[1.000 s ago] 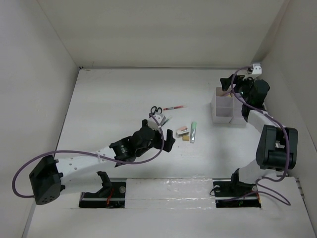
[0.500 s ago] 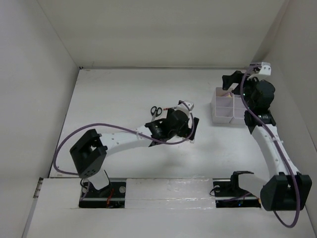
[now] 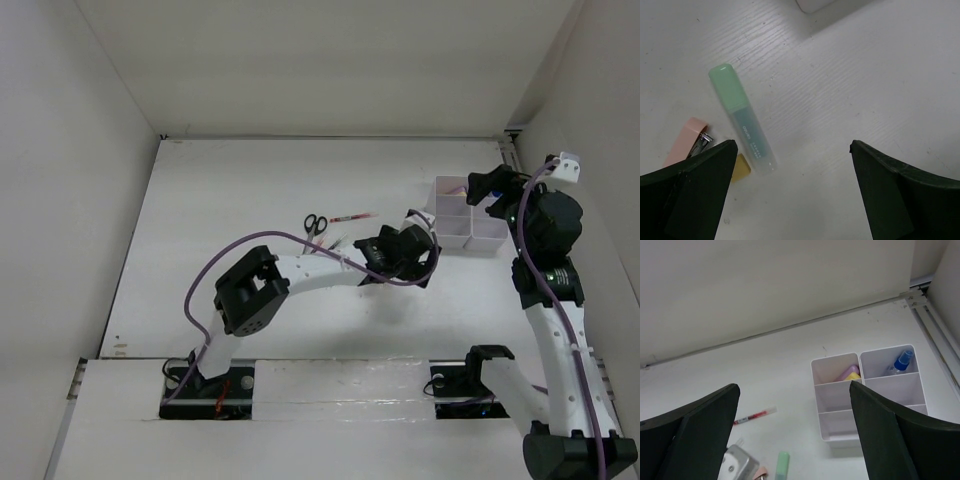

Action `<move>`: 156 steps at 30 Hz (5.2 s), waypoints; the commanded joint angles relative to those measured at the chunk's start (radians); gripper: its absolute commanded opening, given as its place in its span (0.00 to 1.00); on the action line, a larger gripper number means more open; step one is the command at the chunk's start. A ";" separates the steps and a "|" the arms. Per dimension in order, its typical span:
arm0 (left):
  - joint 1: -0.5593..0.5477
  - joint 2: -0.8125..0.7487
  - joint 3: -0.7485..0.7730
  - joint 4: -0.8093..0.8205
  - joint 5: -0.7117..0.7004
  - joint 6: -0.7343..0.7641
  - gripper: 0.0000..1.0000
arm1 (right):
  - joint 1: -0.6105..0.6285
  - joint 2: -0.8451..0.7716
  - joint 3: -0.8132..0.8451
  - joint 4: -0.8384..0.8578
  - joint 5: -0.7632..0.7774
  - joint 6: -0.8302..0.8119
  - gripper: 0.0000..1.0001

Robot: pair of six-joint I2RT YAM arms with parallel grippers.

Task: Sort the stationery into containers
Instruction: Pick up the pen from the center of the board, then place the pen in the storage box.

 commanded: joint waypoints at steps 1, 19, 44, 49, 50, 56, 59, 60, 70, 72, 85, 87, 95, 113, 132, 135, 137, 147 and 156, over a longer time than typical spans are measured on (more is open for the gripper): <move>0.004 0.036 0.073 -0.043 -0.016 0.004 0.94 | -0.002 -0.039 0.027 -0.041 -0.052 0.006 0.97; 0.036 0.163 0.165 -0.116 -0.050 -0.100 0.86 | -0.002 -0.099 -0.004 -0.041 -0.142 0.015 0.97; 0.036 0.220 0.097 -0.167 -0.018 -0.214 0.28 | -0.002 -0.118 -0.004 -0.041 -0.170 0.033 0.97; 0.036 0.202 0.107 -0.176 -0.018 -0.192 0.00 | -0.002 -0.118 -0.004 -0.030 -0.179 0.042 0.97; 0.036 0.184 0.107 -0.144 -0.018 -0.178 0.00 | -0.002 -0.118 -0.004 -0.030 -0.179 0.042 0.97; 0.015 0.018 -0.070 0.040 -0.009 -0.063 0.00 | -0.028 -0.055 -0.004 0.002 -0.306 0.072 0.97; 0.006 -0.105 -0.174 0.143 -0.024 0.004 0.00 | -0.057 -0.015 -0.031 0.045 -0.397 0.095 0.97; 0.006 -0.147 -0.191 0.155 -0.024 0.004 0.00 | -0.073 -0.006 -0.046 0.066 -0.424 0.104 0.97; -0.003 -0.390 -0.378 0.321 -0.015 0.096 0.00 | -0.083 0.033 -0.243 0.428 -0.757 0.266 0.97; -0.004 -0.427 -0.412 0.362 -0.015 0.096 0.00 | -0.074 0.033 -0.280 0.459 -0.784 0.277 0.97; -0.004 -0.576 -0.450 0.447 0.004 0.149 0.00 | 0.196 0.080 -0.350 0.551 -0.654 0.334 0.96; -0.004 -0.585 -0.450 0.447 0.004 0.149 0.00 | 0.217 0.091 -0.350 0.551 -0.632 0.334 0.94; -0.004 -0.594 -0.459 0.465 0.004 0.149 0.00 | 0.297 0.168 -0.332 0.579 -0.575 0.346 0.52; -0.004 -0.556 -0.475 0.297 -0.091 0.049 1.00 | 0.156 0.411 -0.099 0.577 -0.380 0.083 0.00; -0.004 -0.771 -0.725 0.223 -0.122 -0.065 1.00 | -0.185 0.864 0.114 0.929 -0.765 0.145 0.00; -0.004 -0.771 -0.743 0.223 -0.122 -0.065 1.00 | -0.208 0.876 0.114 0.938 -0.756 0.145 0.00; -0.004 -0.771 -0.743 0.223 -0.113 -0.065 1.00 | -0.217 0.887 0.114 0.938 -0.747 0.133 0.00; -0.004 -0.762 -0.754 0.237 -0.070 -0.028 1.00 | -0.251 0.964 0.105 1.014 -0.716 0.133 0.00; -0.004 -0.742 -0.754 0.264 -0.059 -0.028 1.00 | -0.251 0.973 0.052 1.043 -0.676 0.124 0.26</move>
